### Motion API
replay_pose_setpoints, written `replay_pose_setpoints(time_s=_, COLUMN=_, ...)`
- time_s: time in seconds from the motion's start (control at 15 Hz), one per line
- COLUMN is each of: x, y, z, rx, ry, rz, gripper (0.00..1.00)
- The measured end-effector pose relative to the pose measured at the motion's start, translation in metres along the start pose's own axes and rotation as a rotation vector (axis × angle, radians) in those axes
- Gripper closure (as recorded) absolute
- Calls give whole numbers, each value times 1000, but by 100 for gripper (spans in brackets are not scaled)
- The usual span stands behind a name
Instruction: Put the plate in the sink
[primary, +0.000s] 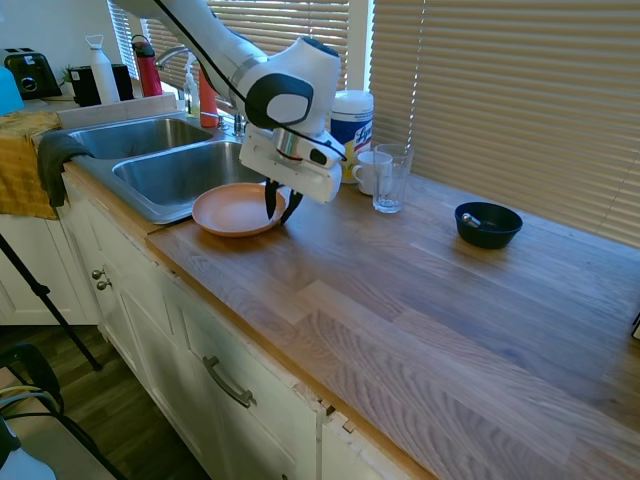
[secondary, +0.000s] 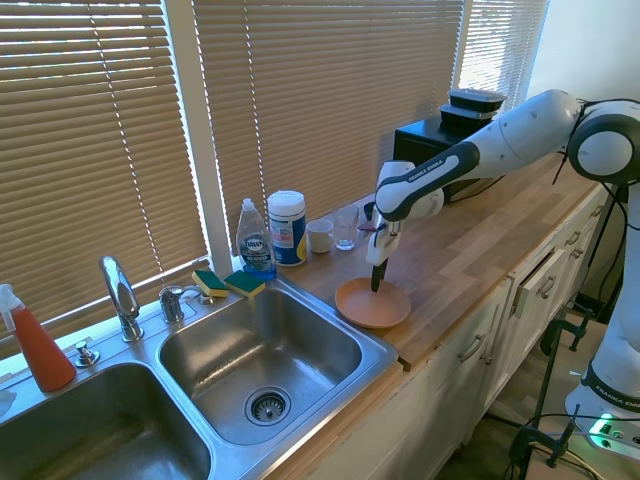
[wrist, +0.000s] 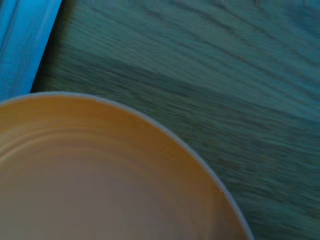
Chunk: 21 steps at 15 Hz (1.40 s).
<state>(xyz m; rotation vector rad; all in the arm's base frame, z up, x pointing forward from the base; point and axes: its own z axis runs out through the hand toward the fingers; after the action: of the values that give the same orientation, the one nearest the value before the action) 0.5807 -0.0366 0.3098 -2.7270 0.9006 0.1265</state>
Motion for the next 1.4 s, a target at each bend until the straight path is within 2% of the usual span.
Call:
replay_pose_setpoints(time_s=0.4, x=9, y=7, z=-5, rx=45, ry=-40, rz=-1, gripper=100)
replay_pose_setpoints(time_s=0.8, x=22, y=15, z=-18, rx=138, ry=-106, rz=20, gripper=100)
replay_pose_setpoints(time_s=1.07, x=16, y=-11, z=-47, rx=185, ry=-113, rz=51, gripper=100)
replay_pose_setpoints(time_s=1.27, x=-7, y=-53, z=-69, rx=200, ry=-102, rz=76, gripper=100)
replay_pose_setpoints(time_s=1.4, x=-22, y=-85, z=-77, rx=189, ry=-91, rz=97, gripper=100)
